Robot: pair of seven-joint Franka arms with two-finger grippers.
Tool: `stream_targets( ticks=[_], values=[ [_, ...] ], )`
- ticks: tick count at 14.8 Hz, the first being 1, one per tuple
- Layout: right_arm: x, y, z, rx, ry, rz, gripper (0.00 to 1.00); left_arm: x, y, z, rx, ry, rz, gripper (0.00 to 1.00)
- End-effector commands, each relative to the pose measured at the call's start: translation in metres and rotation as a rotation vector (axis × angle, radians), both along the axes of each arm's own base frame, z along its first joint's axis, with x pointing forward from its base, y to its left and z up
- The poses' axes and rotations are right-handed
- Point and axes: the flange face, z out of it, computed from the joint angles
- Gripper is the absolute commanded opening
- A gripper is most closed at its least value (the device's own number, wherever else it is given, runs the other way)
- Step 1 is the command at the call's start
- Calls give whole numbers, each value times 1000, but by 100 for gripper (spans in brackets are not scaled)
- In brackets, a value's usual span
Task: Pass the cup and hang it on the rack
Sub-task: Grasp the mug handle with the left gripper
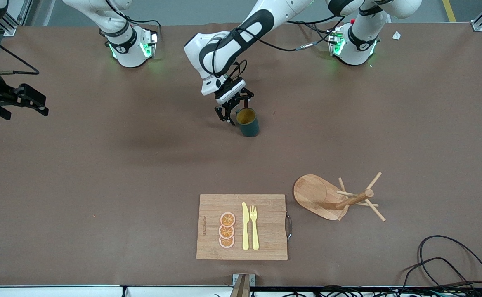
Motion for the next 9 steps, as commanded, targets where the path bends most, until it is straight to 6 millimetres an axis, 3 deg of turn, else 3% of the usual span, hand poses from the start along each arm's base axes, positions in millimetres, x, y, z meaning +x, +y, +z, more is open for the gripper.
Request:
stream_targets(
  ticks=[1,4,9],
  values=[
    [-10,3,2,11,-14,-3,100,15,-8,24,15,-25,-14,100],
    [-10,2,6,11,-17,-6,100,22,-11,42,50,-15,-25,100],
    [-11,2,10,12,-18,-6,100,18,-11,27,12,-37,40,100]
  ],
)
